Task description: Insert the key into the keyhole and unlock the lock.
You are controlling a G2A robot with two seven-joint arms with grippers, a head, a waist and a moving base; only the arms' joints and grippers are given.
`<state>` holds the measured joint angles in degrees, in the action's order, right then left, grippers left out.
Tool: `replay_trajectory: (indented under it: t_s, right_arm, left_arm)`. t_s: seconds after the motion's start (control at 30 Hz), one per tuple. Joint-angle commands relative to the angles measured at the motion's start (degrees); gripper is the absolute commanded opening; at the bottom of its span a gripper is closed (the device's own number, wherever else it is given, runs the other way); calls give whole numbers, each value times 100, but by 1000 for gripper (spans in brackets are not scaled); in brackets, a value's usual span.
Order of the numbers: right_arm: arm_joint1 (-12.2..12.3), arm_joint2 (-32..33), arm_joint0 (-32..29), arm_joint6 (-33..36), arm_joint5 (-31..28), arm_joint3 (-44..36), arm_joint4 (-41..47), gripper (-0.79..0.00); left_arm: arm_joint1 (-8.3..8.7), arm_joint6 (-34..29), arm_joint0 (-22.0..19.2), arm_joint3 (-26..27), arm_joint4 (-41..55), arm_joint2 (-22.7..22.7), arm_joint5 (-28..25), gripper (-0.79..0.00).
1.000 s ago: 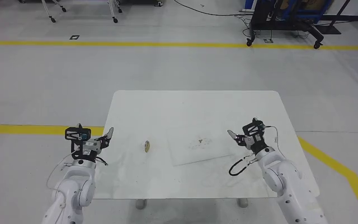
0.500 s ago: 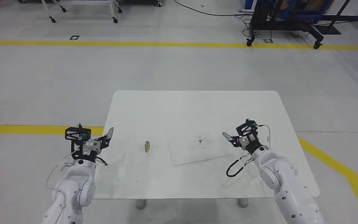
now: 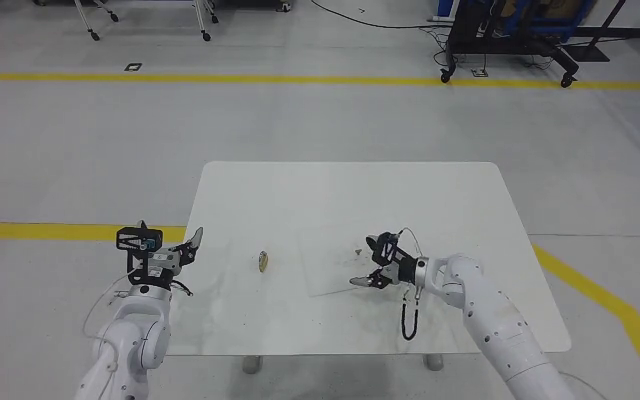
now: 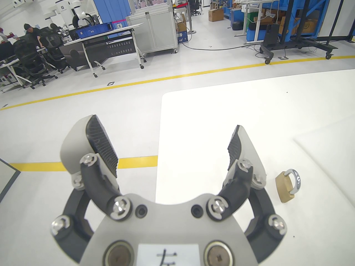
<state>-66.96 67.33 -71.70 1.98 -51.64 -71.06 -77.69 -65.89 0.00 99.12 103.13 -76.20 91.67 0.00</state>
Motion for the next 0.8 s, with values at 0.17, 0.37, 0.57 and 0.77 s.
replay_trajectory:
  t_s: [0.17,0.37,0.57,0.77]
  right_arm:
    - [-1,-266,200,-165,703,-92,-1020,-409]
    - [1,-481,311,-355,863,-78,-1539,-465]
    - [1,-578,453,-322,825,77,-1661,-508]
    - [-11,-673,580,-195,757,206,-1650,-785]
  left_arm:
    - [0,0,0,0,0,0,0,0]
    - [0,0,0,0,0,0,0,0]
    - [0,0,0,0,0,0,0,0]
    - [0,0,0,0,0,0,0,0]
